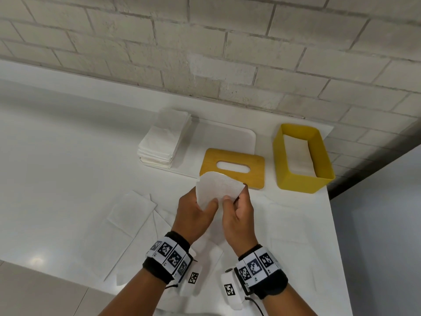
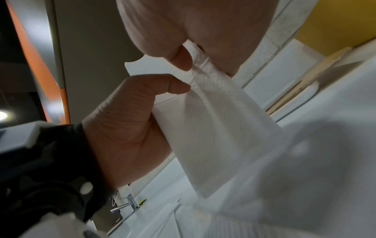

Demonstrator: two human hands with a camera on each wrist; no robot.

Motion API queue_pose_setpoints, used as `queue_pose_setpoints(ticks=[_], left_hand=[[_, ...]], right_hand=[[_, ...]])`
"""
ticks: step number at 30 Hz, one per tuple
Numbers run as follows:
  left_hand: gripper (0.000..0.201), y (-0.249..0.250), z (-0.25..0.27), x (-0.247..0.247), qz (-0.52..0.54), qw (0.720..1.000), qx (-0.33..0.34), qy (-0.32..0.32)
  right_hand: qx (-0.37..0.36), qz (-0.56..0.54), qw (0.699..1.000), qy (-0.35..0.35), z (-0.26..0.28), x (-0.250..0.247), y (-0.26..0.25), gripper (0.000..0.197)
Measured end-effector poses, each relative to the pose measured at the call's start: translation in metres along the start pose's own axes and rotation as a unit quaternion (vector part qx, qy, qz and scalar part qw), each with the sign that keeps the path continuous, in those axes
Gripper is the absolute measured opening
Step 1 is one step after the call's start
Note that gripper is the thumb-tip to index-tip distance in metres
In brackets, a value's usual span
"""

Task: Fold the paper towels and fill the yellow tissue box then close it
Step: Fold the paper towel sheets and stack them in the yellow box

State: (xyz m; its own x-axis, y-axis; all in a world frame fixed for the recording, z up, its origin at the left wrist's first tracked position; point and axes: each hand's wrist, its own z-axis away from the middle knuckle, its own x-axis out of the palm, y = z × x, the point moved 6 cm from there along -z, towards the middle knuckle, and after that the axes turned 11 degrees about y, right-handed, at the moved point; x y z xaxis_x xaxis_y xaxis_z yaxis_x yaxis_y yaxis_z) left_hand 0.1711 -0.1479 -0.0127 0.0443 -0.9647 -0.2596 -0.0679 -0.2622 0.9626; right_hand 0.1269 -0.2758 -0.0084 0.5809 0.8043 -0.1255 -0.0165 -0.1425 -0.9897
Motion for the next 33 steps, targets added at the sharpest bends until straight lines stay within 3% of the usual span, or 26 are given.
queue_pose_setpoints(ticks=[5,13,17,22,27,33], left_hand=[[0.031,0.005,-0.004,-0.006,0.039,0.999,0.002,-0.011],[0.033,0.004,0.0,-0.005,0.039,0.999,0.02,-0.016],[0.015,0.014,-0.002,-0.006,0.039,0.999,0.025,0.01],[0.019,0.029,-0.001,-0.005,0.062,0.997,0.049,0.003],[0.036,0.015,0.0,-0.005,0.028,0.999,0.025,-0.006],[0.013,0.01,-0.002,-0.009,0.024,0.999,-0.015,0.017]], right_hand=[[-0.037,-0.008,0.999,0.004,-0.004,-0.008,-0.014,0.027],[0.004,-0.006,1.0,0.007,0.003,-0.003,0.001,0.043],[-0.032,-0.005,0.999,0.011,0.003,-0.003,-0.016,0.035],[-0.07,-0.007,0.997,0.028,0.0,-0.006,-0.028,0.038],[-0.027,-0.004,1.0,0.006,0.001,-0.004,-0.008,0.039],[-0.019,-0.007,1.0,0.0,-0.001,-0.008,-0.004,0.046]])
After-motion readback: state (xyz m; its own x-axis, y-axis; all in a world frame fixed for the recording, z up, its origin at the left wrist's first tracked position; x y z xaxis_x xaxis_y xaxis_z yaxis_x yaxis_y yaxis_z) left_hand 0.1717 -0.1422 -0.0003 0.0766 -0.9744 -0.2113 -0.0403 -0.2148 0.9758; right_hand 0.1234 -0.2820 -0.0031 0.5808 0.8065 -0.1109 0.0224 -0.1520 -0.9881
